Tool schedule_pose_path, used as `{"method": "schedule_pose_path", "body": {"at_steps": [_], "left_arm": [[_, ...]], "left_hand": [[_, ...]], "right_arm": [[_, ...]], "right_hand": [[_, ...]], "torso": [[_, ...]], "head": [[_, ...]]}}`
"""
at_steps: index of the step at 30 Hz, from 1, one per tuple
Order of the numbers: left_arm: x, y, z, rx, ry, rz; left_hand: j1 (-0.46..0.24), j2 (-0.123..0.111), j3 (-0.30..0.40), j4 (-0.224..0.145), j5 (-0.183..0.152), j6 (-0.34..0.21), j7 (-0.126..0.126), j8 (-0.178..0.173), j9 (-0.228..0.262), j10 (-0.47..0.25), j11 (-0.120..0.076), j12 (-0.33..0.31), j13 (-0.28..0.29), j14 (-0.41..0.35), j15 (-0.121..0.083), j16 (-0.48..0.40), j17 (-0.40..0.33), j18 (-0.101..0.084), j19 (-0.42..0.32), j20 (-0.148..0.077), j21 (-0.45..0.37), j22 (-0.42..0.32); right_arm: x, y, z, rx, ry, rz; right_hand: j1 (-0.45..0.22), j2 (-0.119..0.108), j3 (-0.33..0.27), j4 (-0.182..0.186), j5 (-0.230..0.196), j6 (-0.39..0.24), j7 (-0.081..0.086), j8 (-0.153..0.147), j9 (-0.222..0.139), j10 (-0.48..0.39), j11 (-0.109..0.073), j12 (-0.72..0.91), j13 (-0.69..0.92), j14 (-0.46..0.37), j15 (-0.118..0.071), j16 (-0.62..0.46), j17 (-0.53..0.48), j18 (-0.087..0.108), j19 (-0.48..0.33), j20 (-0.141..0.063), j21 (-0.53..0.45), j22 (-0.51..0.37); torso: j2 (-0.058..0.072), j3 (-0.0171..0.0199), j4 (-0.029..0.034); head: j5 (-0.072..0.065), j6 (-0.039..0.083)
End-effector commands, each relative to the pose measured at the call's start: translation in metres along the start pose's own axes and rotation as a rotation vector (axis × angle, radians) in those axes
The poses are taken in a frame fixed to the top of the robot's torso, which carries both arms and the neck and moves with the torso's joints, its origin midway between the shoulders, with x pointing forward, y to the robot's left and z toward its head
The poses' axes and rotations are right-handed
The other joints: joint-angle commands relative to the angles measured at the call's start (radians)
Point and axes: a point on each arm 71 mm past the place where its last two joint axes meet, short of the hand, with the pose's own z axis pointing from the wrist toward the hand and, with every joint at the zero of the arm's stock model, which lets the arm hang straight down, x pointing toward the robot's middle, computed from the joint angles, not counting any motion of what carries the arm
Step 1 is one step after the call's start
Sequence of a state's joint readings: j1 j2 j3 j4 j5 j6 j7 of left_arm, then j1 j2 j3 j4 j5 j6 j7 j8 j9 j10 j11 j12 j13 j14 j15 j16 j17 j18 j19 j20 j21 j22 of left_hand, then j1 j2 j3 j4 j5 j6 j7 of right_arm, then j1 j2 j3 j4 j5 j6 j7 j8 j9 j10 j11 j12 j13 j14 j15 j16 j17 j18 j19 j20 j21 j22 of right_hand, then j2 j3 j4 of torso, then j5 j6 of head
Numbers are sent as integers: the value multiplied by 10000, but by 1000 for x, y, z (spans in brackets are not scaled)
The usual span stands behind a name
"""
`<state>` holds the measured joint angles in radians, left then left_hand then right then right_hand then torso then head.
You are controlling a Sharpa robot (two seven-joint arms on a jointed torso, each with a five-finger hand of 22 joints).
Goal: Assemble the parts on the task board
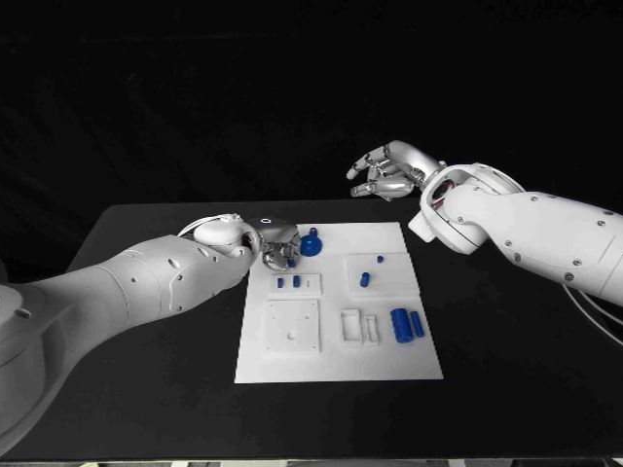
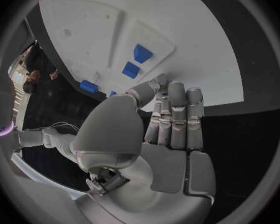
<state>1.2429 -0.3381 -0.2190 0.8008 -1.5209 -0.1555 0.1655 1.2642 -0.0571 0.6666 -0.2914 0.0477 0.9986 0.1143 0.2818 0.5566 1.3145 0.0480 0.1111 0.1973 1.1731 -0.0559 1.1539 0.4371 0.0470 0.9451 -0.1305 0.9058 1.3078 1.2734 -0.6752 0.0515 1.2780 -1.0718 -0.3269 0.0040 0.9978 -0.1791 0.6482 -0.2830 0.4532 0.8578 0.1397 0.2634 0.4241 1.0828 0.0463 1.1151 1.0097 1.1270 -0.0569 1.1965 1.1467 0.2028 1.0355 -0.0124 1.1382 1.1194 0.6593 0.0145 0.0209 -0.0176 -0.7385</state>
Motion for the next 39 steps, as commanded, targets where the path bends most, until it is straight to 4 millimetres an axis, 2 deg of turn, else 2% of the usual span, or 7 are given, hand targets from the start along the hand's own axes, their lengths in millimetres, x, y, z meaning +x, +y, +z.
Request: {"method": "schedule_pose_path", "body": {"at_steps": [1, 5, 12, 21, 39], "left_arm": [[1, -1, 1, 13, 75, -47], [0, -1, 1, 31, 61, -44], [0, -1, 1, 29, 33, -100], [-1, 0, 0, 7, -139, -183], [-1, 6, -2, -184, -173, -229]], "left_hand": [[-95, 1, 3, 19, 35, -41, 33, -8, -17, -13, 35, -48, 9, -24, -42, -52, 13, 396, 26, -274, 27, 46], [-90, -27, 1, 14, 35, -54, 37, -13, -29, -37, 43, -70, 7, -33, -35, -55, 17, 399, 19, -270, 22, 50], [38, -298, -18, 3, 32, -216, 92, -82, -109, -198, 105, -200, -11, -86, 23, -72, 44, 423, -20, -228, 1, 78], [154, -473, -45, 2, 34, -539, 222, -209, -214, -317, 164, -303, -23, -126, 80, -81, 78, 453, -45, -169, -9, 109], [205, -549, -51, 2, 38, -609, 249, -205, -241, -402, 198, -363, -35, -131, 111, -78, 99, 473, -48, -138, -12, 123]], "right_arm": [[0, 0, 0, 9, 46, 23], [0, 0, 0, 9, 45, 23], [0, 1, 0, -2, 57, 26], [0, 1, 0, 9, 68, 24], [-1, -2, 0, 102, 110, 8]], "right_hand": [[19, 83, -70, -9, 53, -147, 212, 34, -17, -64, 10, 33, -16, -75, -19, -6, -9, 589, -14, -51, -59, 17], [18, 82, -72, -9, 54, -148, 212, 34, -18, -66, 10, 34, -18, -76, -18, -5, -10, 589, -15, -51, -60, 18], [18, 81, -75, -10, 54, -150, 213, 33, -19, -69, 11, 36, -21, -79, -18, -5, -11, 590, -17, -49, -61, 19], [21, 83, -77, -11, 56, -152, 213, 34, -20, -72, 11, 38, -25, -82, -17, -4, -12, 590, -19, -49, -63, 20], [29, 84, -81, -14, 55, -153, 214, 36, -21, -78, 12, 44, -33, -88, -16, -2, -16, 590, -24, -46, -66, 23]], "torso": [[-4, -2, 10], [-2, -5, 9], [-2, -5, 9], [-3, -6, 10], [-5, -3, 9]], "head": [[-7, -12], [3, -22], [-1, -21], [-5, -33], [-12, -33]]}}
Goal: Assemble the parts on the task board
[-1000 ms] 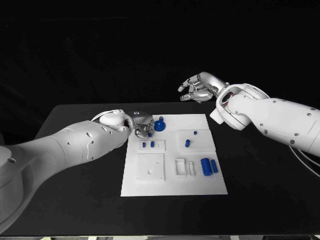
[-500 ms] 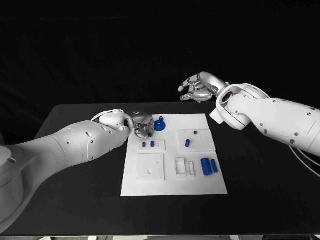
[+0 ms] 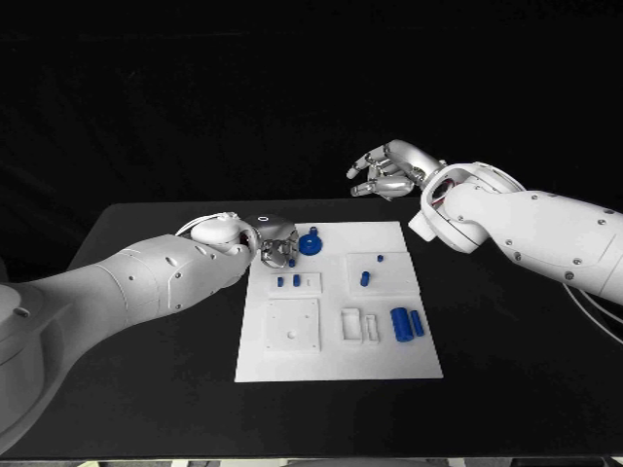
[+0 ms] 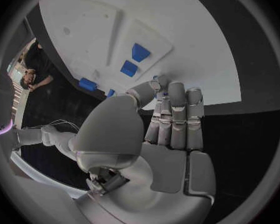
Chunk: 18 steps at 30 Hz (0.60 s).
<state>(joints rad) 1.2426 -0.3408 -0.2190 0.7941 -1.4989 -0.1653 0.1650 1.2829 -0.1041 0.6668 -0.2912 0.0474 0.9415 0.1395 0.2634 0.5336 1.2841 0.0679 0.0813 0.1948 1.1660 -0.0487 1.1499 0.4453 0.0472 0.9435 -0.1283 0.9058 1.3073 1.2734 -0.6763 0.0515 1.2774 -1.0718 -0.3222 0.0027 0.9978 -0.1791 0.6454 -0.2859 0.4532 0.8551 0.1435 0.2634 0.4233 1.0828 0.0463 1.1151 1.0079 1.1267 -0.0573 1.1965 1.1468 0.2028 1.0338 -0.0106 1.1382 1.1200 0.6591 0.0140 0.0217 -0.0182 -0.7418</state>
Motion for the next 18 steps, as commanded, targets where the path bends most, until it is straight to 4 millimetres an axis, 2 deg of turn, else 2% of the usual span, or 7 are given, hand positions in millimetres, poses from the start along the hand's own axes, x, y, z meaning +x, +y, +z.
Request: {"method": "schedule_pose_path", "body": {"at_steps": [1, 9, 11, 13, 18], "left_arm": [[0, 3, -1, -94, -45, -40], [-6, 25, -13, -535, -617, -534], [-12, 29, -16, -609, -1017, -897], [-18, 35, -20, -675, -1362, -1298], [-43, 49, -32, -922, -2378, -3236]], "left_hand": [[23, -81, -52, 0, 41, -37, -3, -19, -12, -102, 1, -68, -11, -60, 41, -38, 18, 472, -32, -158, -13, 129], [29, -189, -63, 12, 45, -114, 37, -4, -48, -464, 111, -195, -93, -82, 142, -47, 41, 502, -36, -82, -15, 145], [-18, -210, -81, 20, 44, -135, 48, -2, -58, -549, 139, -185, -112, -89, 170, -50, 46, 511, -36, -52, -15, 149], [-101, -235, -115, 34, 45, -182, 71, -12, -73, -564, 147, -157, -113, -70, 181, -33, 60, 523, -20, -32, -3, 156], [-414, -222, -154, 80, 46, -216, 83, 34, -91, -563, 182, -106, -104, -314, 220, -224, -2, 505, -200, 43, -123, 131]], "right_arm": [[-1, -1, 0, 80, 69, 10], [-6, -11, -1, 283, 154, -53], [-7, -14, -1, 328, 229, -35], [-10, -19, 0, 410, 251, -71], [-15, -31, 3, 556, 267, -147]], "right_hand": [[28, 85, -53, 15, 55, -126, 176, 36, -13, -78, 12, 45, -15, -84, -12, -1, -17, 590, -6, -64, -66, 16], [48, 86, -45, 7, 38, -68, 167, 78, -1, -154, 6, 9, -67, -159, -12, -46, -49, 590, -82, -37, -123, 10], [39, 92, -4, 8, 7, -52, 157, 101, 7, -293, 3, -178, -227, -290, -16, -257, -199, 590, -263, 29, -302, -53], [37, 117, 39, 3, -62, -32, 159, 131, 22, -439, 6, -419, -447, -437, -4, -534, -412, 588, -468, 138, -537, -147], [81, 152, 166, -9, -301, -8, 212, 236, 88, -998, 77, -1658, -1610, -1146, 158, -1645, -1330, 485, -1292, 637, -1630, -626]], "torso": [[-3, 2, 1], [-16, -1, 6], [-21, 2, 10], [-18, 3, 7], [-30, -2, 35]], "head": [[-7, 0], [-38, 64], [-37, 71], [-35, 115], [-32, 190]]}}
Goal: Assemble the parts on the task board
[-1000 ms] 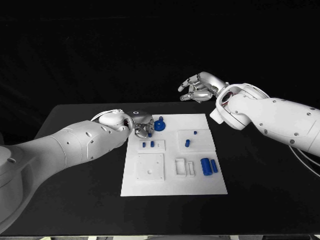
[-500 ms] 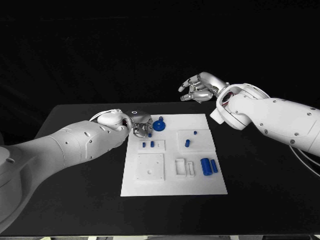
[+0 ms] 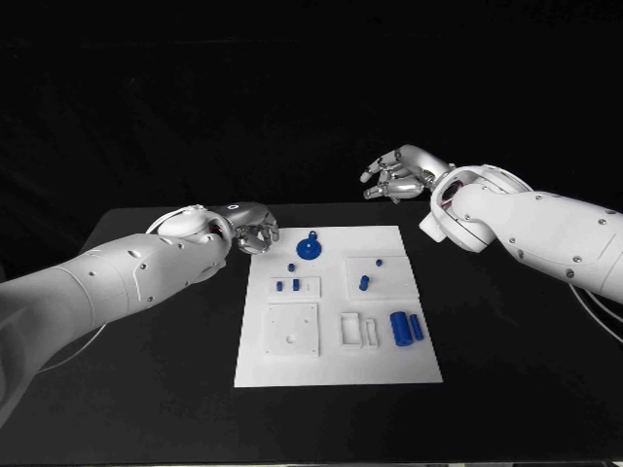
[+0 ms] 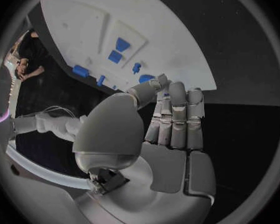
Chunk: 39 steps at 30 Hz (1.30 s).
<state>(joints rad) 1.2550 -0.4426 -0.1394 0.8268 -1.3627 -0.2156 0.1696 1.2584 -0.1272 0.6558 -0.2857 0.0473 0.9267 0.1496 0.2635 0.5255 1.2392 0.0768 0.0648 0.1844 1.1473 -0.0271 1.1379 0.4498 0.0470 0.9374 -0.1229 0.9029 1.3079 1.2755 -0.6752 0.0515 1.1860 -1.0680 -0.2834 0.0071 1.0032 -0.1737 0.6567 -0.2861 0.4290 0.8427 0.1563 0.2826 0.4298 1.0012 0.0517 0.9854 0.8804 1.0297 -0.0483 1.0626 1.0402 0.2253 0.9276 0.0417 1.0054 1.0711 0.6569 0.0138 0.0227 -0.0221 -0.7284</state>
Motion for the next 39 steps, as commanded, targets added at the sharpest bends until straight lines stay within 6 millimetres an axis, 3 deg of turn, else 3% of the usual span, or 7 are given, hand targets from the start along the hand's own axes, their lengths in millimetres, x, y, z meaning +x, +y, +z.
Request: {"method": "schedule_pose_path", "body": {"at_steps": [1, 6, 13, 15, 18, 27, 39], "left_arm": [[-18, 4, -5, -92, -935, -2001], [-39, 16, -18, -582, -1332, -5170], [-46, 11, -40, -404, -1157, -8117], [-45, 9, -47, -333, -1017, -8581], [-44, 3, -54, -110, -791, -9094], [-40, -9, -64, 355, -602, -9724], [-32, -21, -67, 678, -336, -10068]], "left_hand": [[-213, 30, -45, 28, 47, -67, -20, 44, -11, -88, 89, 76, 8, -168, 6, -146, -63, 500, -176, -2, -124, 117], [-565, 91, -164, 64, 39, -77, -22, 112, -12, 12, 74, 128, 46, -292, -1, -359, -147, 458, -314, 16, -279, 64], [-927, 174, -324, 76, 38, -37, -47, 210, 5, 120, 89, 173, 87, -635, 38, -875, -371, 365, -606, 73, -590, -57], [-1447, 172, -568, 76, 14, -102, -33, 251, 21, 112, 218, 153, 93, -1482, 333, -2124, -914, 139, -1439, 328, -1420, -436], [-1536, 201, -874, 6, 60, -219, -6, 321, 33, 102, 231, 119, 95, -1544, 653, -3351, -1297, 64, -1704, 608, -2055, -789], [-1563, 192, -1128, 10, 53, -465, 26, 317, -48, -42, 275, 54, 29, -2502, 1339, -4965, -1611, 149, -2383, 1257, -2814, -1037], [-1559, 243, -1222, 19, 56, -533, 97, 336, -92, -117, 333, 50, -15, -2557, 1474, -5358, -1619, 312, -2370, 1414, -2948, -1058]], "right_arm": [[0, -3, 2, -149, 356, 38], [-2, -14, 5, -122, 629, -433], [5, -25, 1, -424, 1186, -2841], [10, -30, -3, -408, 1420, -3492], [21, -36, -9, -431, 1927, -4484], [56, -49, -25, -377, 2756, -5861], [74, -61, -26, -58, 2640, -6249]], "right_hand": [[27, 105, 77, -1, -106, 121, 101, 56, 29, -260, 36, -557, -505, -270, 114, -478, -404, 239, -358, 175, -471, -219], [240, 197, 330, -44, -747, 148, 166, 185, 90, -332, 272, -2942, -2586, -569, 620, -1992, -1831, 193, -966, 660, -1817, -1027], [499, 257, 367, -5, -1203, 258, 208, 331, 140, -422, 582, -5229, -4338, -264, 637, -2430, -2439, 364, -683, 840, -2214, -1365], [885, 294, 282, -49, -1943, 377, 124, 432, 182, -286, 575, -6077, -4961, 882, 457, -1875, -2334, 365, 515, 341, -1644, -1239], [1026, 274, 177, -18, -2189, 515, 68, 505, 195, 304, 457, -6628, -5429, 1398, 348, -1602, -2256, 365, 1098, 13, -1407, -1207], [1108, 107, 14, -47, -2827, 943, -117, 686, 260, 1177, 321, -7193, -5876, 1612, 211, -1481, -2163, 365, 1364, -140, -1258, -1114], [1033, -186, 102, 2, -3142, 748, -12, 490, 155, 1218, 418, -7848, -6273, 1683, 296, -1492, -2133, 365, 1475, -164, -1290, -1122]], "torso": [[-17, 0, 42], [-71, 5, 100], [-215, -8, 235], [-259, -15, 262], [-325, -26, 289], [-437, -50, 295], [-418, -52, 343]], "head": [[8, 65], [-117, 152], [-392, 184], [-468, 193], [-550, 185], [-625, 180], [-609, 203]]}}
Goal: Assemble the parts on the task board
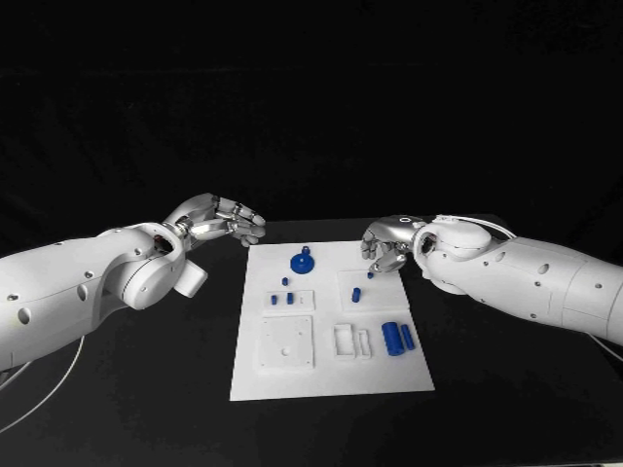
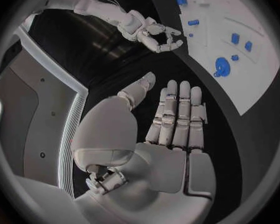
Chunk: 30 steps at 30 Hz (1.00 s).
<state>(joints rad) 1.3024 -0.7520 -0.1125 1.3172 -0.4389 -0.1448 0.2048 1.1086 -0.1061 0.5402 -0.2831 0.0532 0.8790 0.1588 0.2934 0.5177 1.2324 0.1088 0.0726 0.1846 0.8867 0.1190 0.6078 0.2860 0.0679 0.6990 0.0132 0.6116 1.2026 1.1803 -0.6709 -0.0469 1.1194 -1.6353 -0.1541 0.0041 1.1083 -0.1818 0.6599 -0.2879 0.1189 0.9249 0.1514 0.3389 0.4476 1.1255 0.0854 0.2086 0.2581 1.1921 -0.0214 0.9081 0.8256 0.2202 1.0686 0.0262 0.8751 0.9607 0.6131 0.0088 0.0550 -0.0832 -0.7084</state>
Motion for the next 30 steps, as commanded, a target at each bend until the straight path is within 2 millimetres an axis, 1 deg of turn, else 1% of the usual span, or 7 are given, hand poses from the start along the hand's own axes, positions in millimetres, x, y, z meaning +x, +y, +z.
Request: {"method": "schedule_pose_path", "body": {"at_steps": [1, 4, 8, 12, 22, 27, 30], "left_arm": [[4, -2, -1, 247, 192, -395], [3, -1, -1, 234, 140, -505], [3, -1, -2, 233, 174, -551], [4, -1, -3, 231, 218, -573], [7, -2, -4, 242, 360, -662], [8, -3, -5, 243, 423, -687], [8, -3, -5, 242, 430, -690]], "left_hand": [[-60, 33, -68, -7, -3, -56, 7, 37, -14, -50, 14, -28, -17, 54, 12, -60, 21, 104, 16, 54, -37, -5], [-59, 39, -76, -8, -2, -58, 15, 41, -18, -72, 23, -36, -25, 69, 13, -80, 29, 111, 19, 57, -43, -1], [-52, 50, -80, -10, -2, -67, 20, 42, -24, -93, 32, -42, -33, 84, 13, -103, 38, 117, 23, 60, -50, 4], [-52, 56, -87, -9, -2, -72, 24, 44, -29, -115, 42, -48, -41, 91, 15, -124, 45, 119, 22, 63, -58, 7], [-65, 59, -112, -6, -3, -98, 37, 40, -43, -163, 61, -56, -57, 117, 17, -164, 66, 123, 22, 69, -74, 17], [-70, 63, -121, -3, -4, -111, 43, 38, -48, -178, 68, -56, -62, 124, 17, -181, 74, 123, 21, 70, -80, 21], [-71, 64, -124, -3, -4, -116, 45, 37, -51, -184, 70, -56, -64, 127, 17, -188, 77, 124, 21, 71, -82, 23]], "right_arm": [[2, -3, 2, 323, -150, -538], [4, -3, 4, 431, -207, -641], [8, -4, 6, 545, -147, -718], [13, -5, 7, 577, -16, -737], [21, -3, 10, 578, 228, -725], [26, -3, 11, 596, 335, -738], [30, -2, 11, 599, 427, -735]], "right_hand": [[-20, -136, 83, 22, -44, -98, 49, -92, -35, -35, 91, -131, -83, 69, 37, 56, 17, 416, 76, -12, 13, -16], [-14, -187, 120, 28, -32, -131, 69, -121, -57, -22, 105, -229, -152, 105, 51, 76, 33, 416, 118, -26, 28, -8], [29, -236, 223, 45, -84, -168, 89, -155, -86, -1, 120, -355, -243, 143, 62, 95, 52, 416, 168, -48, 48, 6], [44, -251, 293, 55, -92, -160, 91, -157, -97, 46, 119, -409, -288, 177, 61, 116, 68, 416, 205, -62, 66, 17], [60, -207, 429, 66, -78, -88, 67, -128, -99, 225, 84, -438, -328, 215, 30, 150, 102, 416, 245, -82, 96, 44], [46, -160, 505, 70, -72, -20, 40, -97, -92, 346, 55, -444, -339, 220, 1, 156, 117, 416, 247, -86, 110, 64], [35, -140, 538, 70, -84, 8, 28, -86, -89, 399, 43, -449, -343, 222, -9, 158, 124, 416, 248, -88, 118, 75]], "torso": [[22, -2, 28], [32, 1, 47], [45, 11, 11], [43, 4, 26], [60, 10, 25], [61, -4, 16], [73, 6, 24]], "head": [[8, -3], [19, -15], [53, -33], [51, -80], [81, -153], [90, -180], [113, -217]]}}
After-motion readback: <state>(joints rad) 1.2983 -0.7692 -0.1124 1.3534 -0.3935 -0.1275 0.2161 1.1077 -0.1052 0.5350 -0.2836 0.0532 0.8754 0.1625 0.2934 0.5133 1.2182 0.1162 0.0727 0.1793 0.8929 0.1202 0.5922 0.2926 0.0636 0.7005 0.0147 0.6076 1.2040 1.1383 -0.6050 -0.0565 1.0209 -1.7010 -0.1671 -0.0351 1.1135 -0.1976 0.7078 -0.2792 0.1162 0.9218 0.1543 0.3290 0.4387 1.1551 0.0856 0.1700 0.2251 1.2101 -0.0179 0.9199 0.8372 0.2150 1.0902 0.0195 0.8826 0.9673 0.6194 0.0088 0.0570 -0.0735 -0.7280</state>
